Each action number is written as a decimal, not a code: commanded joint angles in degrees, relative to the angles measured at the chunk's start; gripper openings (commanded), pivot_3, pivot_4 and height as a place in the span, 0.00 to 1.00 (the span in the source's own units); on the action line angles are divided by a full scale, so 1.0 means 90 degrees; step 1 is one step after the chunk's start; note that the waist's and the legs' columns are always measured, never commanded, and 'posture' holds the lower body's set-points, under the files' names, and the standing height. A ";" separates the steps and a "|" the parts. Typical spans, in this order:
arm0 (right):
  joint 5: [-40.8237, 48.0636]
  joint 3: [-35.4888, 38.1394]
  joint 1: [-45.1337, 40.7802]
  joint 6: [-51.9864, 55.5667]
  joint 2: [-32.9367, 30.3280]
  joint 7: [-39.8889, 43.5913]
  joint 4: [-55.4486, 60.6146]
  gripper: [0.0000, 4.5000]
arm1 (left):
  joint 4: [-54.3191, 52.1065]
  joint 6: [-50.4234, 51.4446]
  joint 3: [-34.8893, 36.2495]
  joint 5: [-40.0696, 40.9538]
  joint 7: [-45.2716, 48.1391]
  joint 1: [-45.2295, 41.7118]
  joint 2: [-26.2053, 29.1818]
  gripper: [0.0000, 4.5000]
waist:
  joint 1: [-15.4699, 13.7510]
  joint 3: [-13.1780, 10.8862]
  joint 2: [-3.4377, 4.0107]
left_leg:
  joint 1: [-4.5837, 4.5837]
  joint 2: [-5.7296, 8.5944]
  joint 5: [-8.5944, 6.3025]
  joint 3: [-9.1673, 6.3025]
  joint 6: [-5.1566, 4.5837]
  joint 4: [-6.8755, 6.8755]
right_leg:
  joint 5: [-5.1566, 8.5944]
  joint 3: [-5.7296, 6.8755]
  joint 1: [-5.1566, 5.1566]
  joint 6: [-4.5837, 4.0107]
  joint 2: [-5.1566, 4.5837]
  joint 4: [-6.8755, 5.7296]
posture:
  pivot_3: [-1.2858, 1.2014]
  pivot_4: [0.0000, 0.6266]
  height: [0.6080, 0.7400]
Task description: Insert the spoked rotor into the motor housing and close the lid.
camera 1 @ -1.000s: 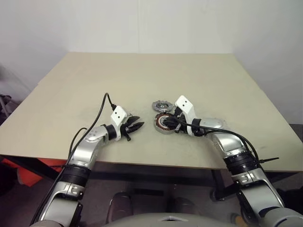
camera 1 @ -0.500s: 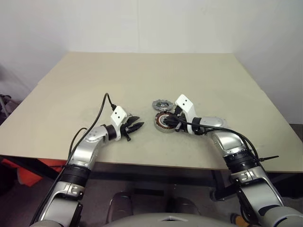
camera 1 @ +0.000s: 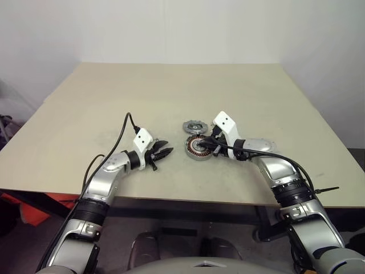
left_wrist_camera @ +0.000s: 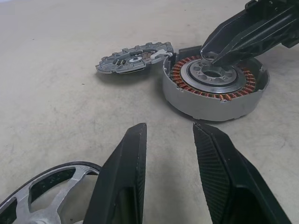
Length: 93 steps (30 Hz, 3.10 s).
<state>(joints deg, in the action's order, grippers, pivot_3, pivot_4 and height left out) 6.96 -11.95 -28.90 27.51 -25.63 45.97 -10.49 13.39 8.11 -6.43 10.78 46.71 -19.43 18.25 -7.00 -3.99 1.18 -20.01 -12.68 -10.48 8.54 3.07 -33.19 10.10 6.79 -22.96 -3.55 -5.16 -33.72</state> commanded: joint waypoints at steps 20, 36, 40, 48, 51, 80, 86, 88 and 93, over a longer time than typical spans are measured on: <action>0.0046 0.0002 -0.0097 0.0078 0.0112 0.0138 0.0278 0.14 | -0.0127 -0.0030 0.0098 0.0007 -0.0051 -0.0002 0.0132 0.37 | 0.0000 0.0000 0.0000 | 0.0001 0.0000 0.0000 0.0000 0.0000 -0.0001 | 0.0000 0.0000 0.0000 0.0000 0.0000 0.0000 | 0.52 0.00 1.00; -0.0001 0.0077 -0.0094 0.0061 0.0123 0.0048 0.0358 0.74 | -0.0027 -0.0071 0.0122 -0.0005 -0.0073 -0.0058 0.0155 0.37 | 0.0001 0.0000 0.0001 | 0.0001 0.0000 0.0000 0.0000 0.0001 -0.0001 | 0.0000 -0.0001 0.0000 0.0000 0.0000 -0.0002 | 0.52 0.00 1.00; 0.0054 0.0138 -0.0138 0.0039 0.0120 0.0058 0.0416 0.99 | -0.0024 -0.0075 0.0115 -0.0012 -0.0069 -0.0052 0.0161 0.37 | -0.0003 0.0001 0.0000 | 0.0002 0.0000 0.0001 0.0001 0.0001 -0.0002 | 0.0000 -0.0001 0.0000 0.0000 -0.0001 -0.0002 | 0.52 0.00 1.00; 0.0190 0.0298 -0.0266 0.0040 0.0177 0.0032 0.0448 0.99 | -0.0013 -0.0101 0.0097 -0.0031 -0.0072 -0.0050 0.0151 0.37 | 0.0001 0.0001 0.0000 | 0.0002 -0.0001 0.0001 0.0001 0.0001 -0.0002 | 0.0000 -0.0001 0.0001 0.0000 0.0000 -0.0002 | 0.52 0.00 1.00; 0.0195 0.0320 -0.0282 0.0020 0.0195 0.0025 0.0400 0.99 | -0.0014 -0.0107 0.0097 -0.0043 -0.0077 -0.0047 0.0148 0.37 | 0.0001 0.0001 0.0000 | 0.0002 -0.0001 0.0001 0.0001 0.0001 -0.0001 | 0.0000 -0.0001 0.0001 -0.0001 0.0000 -0.0003 | 0.52 0.00 1.00; 0.0105 0.0151 -0.0208 -0.0019 0.0113 0.0070 0.0373 0.01 | 0.0040 -0.0163 0.0099 -0.0063 -0.0127 -0.0059 0.0158 0.37 | -0.0003 0.0001 0.0000 | 0.0001 0.0000 -0.0001 0.0001 0.0000 -0.0001 | -0.0001 -0.0001 -0.0001 -0.0001 0.0000 -0.0003 | 0.52 0.00 1.00; 0.0002 0.0034 -0.0128 -0.0065 0.0153 0.0059 0.0148 0.01 | 0.0042 -0.0164 0.0093 -0.0068 -0.0143 -0.0063 0.0151 0.37 | -0.0004 0.0001 0.0000 | 0.0001 0.0000 0.0000 0.0001 0.0000 -0.0001 | -0.0001 -0.0001 -0.0001 -0.0001 0.0000 -0.0003 | 0.52 0.00 1.00; -0.0146 -0.0037 -0.0112 -0.0170 0.0151 -0.0042 -0.0120 0.01 | 0.0035 -0.0164 0.0092 -0.0066 -0.0149 -0.0058 0.0149 0.37 | -0.0004 0.0001 0.0000 | 0.0001 0.0000 -0.0001 0.0001 0.0000 -0.0001 | -0.0001 -0.0001 -0.0001 -0.0001 0.0000 -0.0003 | 0.52 0.00 1.00; -0.0264 -0.0044 -0.0160 -0.0315 0.0178 -0.0114 -0.0376 0.01 | 0.0040 -0.0166 0.0096 -0.0067 -0.0166 -0.0046 0.0155 0.37 | -0.0003 0.0003 0.0000 | 0.0003 0.0000 -0.0001 0.0001 0.0000 -0.0002 | 0.0000 -0.0002 0.0003 -0.0001 -0.0001 -0.0003 | 0.52 0.00 1.00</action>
<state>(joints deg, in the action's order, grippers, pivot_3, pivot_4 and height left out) 5.37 -12.35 -29.58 25.00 -24.12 45.19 -13.34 14.87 7.42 -6.41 10.04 45.44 -19.39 19.25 -7.03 -3.96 1.18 -19.98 -12.68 -10.48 8.54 3.07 -33.21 10.10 6.77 -22.93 -3.56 -5.16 -33.75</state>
